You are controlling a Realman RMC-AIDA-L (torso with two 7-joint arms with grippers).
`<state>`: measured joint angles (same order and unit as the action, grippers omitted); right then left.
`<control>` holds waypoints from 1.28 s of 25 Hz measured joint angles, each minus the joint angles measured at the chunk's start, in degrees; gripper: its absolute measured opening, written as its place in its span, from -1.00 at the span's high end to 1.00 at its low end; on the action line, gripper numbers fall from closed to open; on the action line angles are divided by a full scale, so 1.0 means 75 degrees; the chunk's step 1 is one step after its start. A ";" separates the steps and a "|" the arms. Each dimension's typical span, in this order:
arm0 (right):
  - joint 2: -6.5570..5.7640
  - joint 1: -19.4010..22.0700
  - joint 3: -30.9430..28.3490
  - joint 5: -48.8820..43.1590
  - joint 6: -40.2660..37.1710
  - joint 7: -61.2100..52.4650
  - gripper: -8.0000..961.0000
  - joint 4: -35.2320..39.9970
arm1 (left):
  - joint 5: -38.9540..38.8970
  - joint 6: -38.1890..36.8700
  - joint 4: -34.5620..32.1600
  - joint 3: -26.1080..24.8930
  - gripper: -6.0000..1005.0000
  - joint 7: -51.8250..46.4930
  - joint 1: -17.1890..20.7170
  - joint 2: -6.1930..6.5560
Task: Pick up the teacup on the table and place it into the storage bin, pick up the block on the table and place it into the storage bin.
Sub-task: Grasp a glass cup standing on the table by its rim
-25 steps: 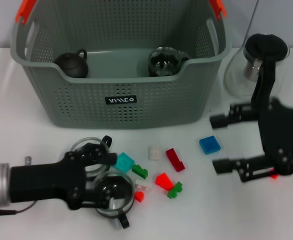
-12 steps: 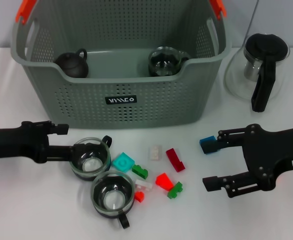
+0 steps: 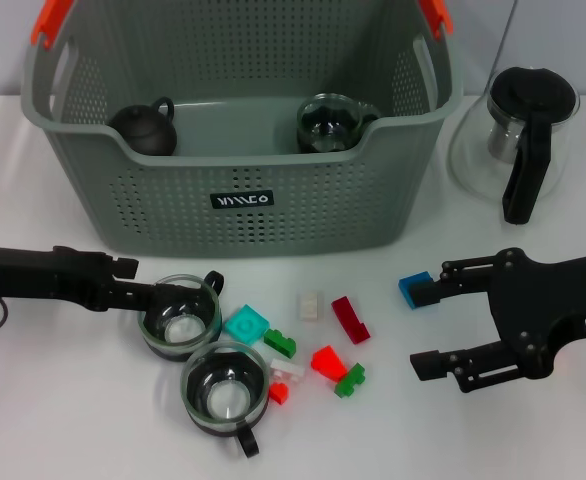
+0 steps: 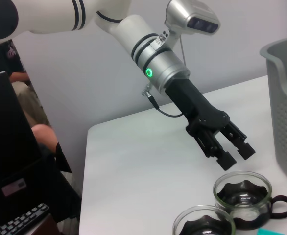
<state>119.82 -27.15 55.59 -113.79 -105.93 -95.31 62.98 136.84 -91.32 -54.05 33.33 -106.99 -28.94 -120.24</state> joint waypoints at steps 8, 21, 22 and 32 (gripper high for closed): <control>-0.0027 0.0002 -0.0006 -0.0016 0.0065 0.0004 -0.72 -0.0017 | 0.0444 0.1064 0.0082 0.0684 -0.72 -0.0267 -0.0039 -0.0174; -0.0018 0.0012 -0.0065 -0.0016 0.0088 0.0005 -0.72 -0.0020 | 0.0769 0.1775 0.0083 0.1360 -0.54 -0.0566 -0.0049 -0.0353; -0.0018 0.0010 -0.0085 -0.0016 0.0088 0.0005 -0.72 -0.0019 | 0.0771 0.1768 0.0084 0.1360 -0.51 -0.0586 -0.0051 -0.0353; -0.0022 -0.0033 -0.0172 -0.0015 0.0167 -0.0005 -0.72 -0.0019 | 0.0775 0.1744 0.0094 0.1423 0.12 -0.0637 -0.0049 -0.0373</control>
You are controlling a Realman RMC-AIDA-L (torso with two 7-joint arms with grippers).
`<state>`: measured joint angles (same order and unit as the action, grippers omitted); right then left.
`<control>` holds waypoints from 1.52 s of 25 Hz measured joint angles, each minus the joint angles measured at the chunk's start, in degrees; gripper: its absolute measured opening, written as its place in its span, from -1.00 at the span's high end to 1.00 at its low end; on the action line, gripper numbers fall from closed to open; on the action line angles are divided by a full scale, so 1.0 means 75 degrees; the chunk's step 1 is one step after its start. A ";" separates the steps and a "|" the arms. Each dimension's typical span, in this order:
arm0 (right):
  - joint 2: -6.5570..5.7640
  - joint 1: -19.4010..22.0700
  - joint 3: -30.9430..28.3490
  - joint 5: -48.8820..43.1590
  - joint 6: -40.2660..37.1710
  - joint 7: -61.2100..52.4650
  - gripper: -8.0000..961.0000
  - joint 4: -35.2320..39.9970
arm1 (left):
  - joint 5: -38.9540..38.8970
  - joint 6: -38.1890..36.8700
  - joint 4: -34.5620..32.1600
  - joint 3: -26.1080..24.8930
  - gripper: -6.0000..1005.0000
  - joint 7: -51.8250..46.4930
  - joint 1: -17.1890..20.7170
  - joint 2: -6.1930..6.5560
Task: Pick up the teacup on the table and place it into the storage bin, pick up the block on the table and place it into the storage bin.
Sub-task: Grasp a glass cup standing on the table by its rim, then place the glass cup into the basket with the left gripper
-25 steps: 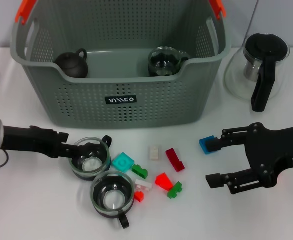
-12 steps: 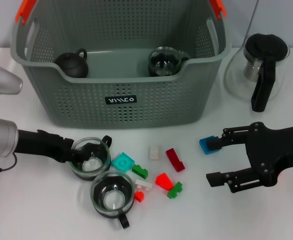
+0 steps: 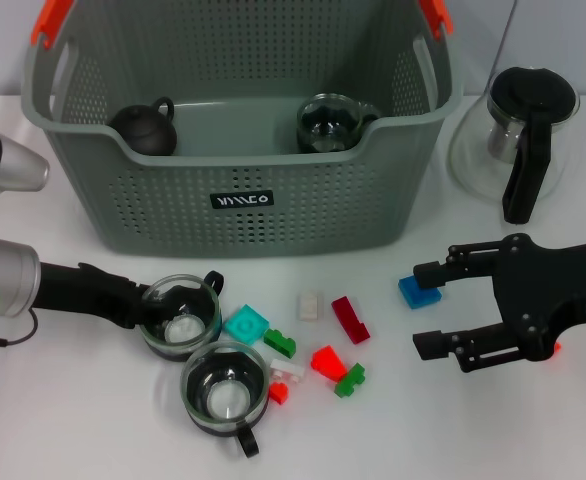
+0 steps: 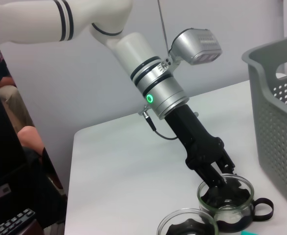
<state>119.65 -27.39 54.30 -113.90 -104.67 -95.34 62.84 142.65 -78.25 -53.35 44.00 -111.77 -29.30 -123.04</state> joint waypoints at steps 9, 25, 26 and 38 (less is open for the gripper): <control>-0.0005 -0.0051 -0.0010 -0.0007 0.0105 -0.0037 -0.72 0.0000 | 0.0000 0.0038 0.0012 0.0266 0.30 -0.0159 -0.0038 -0.0024; -0.0017 -0.0075 -0.0014 -0.0025 0.0262 -0.0026 -0.72 0.0000 | 0.0167 0.0331 0.0011 0.0322 0.57 -0.0458 -0.0067 -0.0025; -0.0017 -0.0075 -0.0016 -0.0024 0.0271 -0.0027 -0.72 0.0000 | 0.0175 0.0338 0.0011 0.0330 0.65 -0.0460 -0.0067 -0.0025; -0.0115 -0.0074 -0.0211 -0.0024 0.0281 -0.0025 -0.72 -0.0022 | -0.0584 -0.1529 -0.0479 -0.0693 0.86 -0.0411 -0.0007 0.0136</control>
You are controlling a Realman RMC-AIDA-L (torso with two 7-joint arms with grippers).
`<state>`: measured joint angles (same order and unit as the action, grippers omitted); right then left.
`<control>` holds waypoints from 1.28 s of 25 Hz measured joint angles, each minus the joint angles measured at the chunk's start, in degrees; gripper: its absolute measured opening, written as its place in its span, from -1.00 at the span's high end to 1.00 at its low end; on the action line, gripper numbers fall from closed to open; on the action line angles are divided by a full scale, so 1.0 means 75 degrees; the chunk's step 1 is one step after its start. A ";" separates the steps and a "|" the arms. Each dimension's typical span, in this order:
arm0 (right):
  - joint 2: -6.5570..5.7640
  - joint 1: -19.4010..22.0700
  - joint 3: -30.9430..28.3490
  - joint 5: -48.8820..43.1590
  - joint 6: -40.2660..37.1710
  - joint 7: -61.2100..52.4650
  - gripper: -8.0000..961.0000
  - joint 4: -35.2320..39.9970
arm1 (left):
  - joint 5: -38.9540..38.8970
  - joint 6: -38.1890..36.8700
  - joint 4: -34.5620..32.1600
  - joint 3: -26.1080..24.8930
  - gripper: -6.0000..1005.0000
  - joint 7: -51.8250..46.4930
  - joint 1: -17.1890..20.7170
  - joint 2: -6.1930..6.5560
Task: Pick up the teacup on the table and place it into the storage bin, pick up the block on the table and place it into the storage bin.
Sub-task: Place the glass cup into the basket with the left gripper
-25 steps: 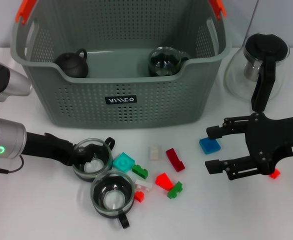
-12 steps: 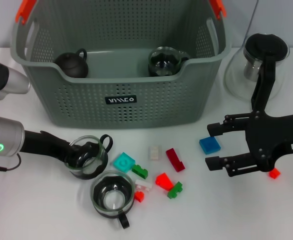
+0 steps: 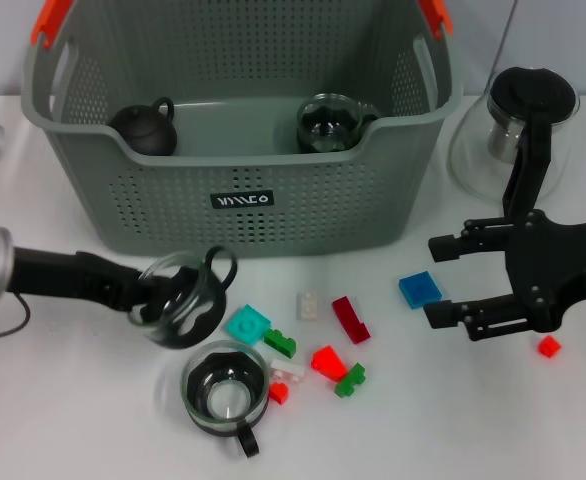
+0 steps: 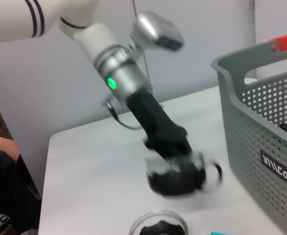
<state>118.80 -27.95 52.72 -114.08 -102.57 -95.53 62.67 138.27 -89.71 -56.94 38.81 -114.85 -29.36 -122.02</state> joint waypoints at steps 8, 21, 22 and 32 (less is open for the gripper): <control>-0.0416 -0.0003 -0.0346 -0.0046 -0.0196 -0.0067 -0.72 -0.0563 | -0.3239 -0.2674 0.1531 -0.1360 0.86 0.0573 -0.0636 0.0737; -0.0598 0.0027 -0.0611 -0.0121 -0.0287 -0.0533 -0.72 -0.0728 | -0.2760 0.2787 0.0787 0.1189 0.86 -0.0778 -0.2005 0.0618; -0.0586 0.0036 -0.0613 -0.0141 -0.0287 -0.0547 -0.72 -0.0729 | -0.2543 0.3281 0.0827 0.1464 0.86 -0.0945 -0.2098 0.0620; -0.0532 0.0031 -0.0619 -0.0205 -0.0156 -0.0564 -0.72 -0.0822 | -0.1113 0.5640 0.2117 0.2037 0.86 -0.1333 -0.3126 0.0487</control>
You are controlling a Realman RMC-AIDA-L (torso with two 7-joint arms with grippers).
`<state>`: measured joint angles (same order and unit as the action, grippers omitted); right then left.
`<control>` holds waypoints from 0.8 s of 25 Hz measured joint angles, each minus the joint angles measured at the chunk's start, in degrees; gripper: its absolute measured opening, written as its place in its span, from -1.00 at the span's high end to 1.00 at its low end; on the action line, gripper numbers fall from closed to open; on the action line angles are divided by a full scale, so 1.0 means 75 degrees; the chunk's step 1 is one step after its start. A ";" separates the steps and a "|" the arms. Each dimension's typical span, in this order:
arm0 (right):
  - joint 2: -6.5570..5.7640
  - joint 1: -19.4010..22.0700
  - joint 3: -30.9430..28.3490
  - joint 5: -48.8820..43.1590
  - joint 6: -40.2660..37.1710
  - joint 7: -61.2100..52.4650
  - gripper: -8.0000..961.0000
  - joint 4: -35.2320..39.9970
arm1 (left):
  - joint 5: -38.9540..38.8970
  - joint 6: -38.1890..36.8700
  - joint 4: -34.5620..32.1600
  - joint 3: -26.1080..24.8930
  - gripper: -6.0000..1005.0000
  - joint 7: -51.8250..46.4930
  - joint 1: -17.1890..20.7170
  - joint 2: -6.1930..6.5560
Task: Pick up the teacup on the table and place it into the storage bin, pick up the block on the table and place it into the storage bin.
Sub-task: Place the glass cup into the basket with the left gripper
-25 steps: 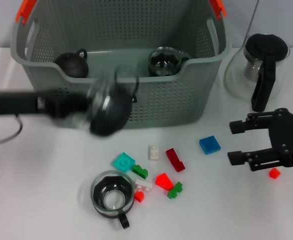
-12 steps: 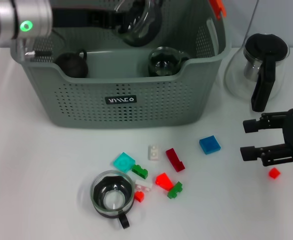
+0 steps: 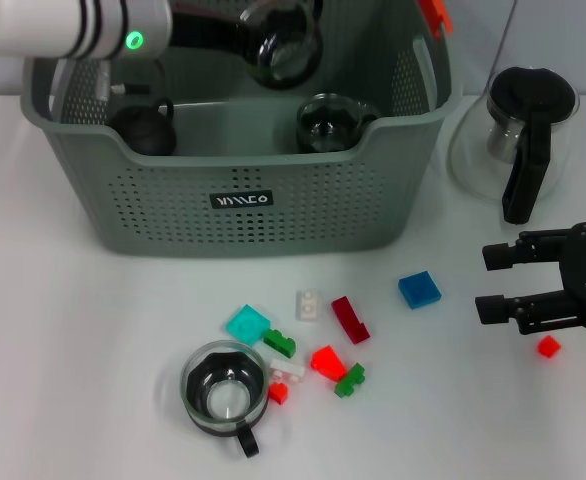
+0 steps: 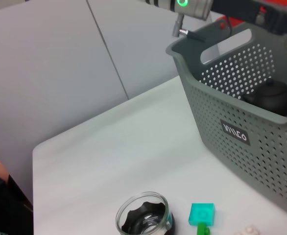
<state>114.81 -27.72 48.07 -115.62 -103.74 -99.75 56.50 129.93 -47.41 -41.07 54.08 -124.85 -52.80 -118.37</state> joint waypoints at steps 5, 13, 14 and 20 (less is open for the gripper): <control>0.0018 -0.0096 -0.0001 -0.0117 0.0079 0.0005 -0.72 -0.0096 | 0.0316 0.0879 0.0671 0.0254 0.86 0.0000 -0.0309 -0.0058; 0.0016 -0.0180 -0.0011 -0.0136 0.0191 0.0061 -0.72 -0.0175 | 0.0662 0.1748 0.1176 0.0584 0.76 0.0016 -0.0539 -0.0221; 0.0016 -0.0180 -0.0011 -0.0136 0.0191 0.0061 -0.72 -0.0175 | 0.0674 0.1793 0.1166 0.0585 0.75 0.0026 -0.0539 -0.0245; -0.0001 -0.0195 -0.0012 -0.0136 0.0191 0.0077 -0.71 -0.0203 | 0.0681 0.2057 0.1180 0.0701 0.64 0.0077 -0.0490 -0.0329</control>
<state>114.80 -29.17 47.99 -116.64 -102.30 -99.18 54.98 135.03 -31.98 -32.22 59.34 -124.28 -56.48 -120.84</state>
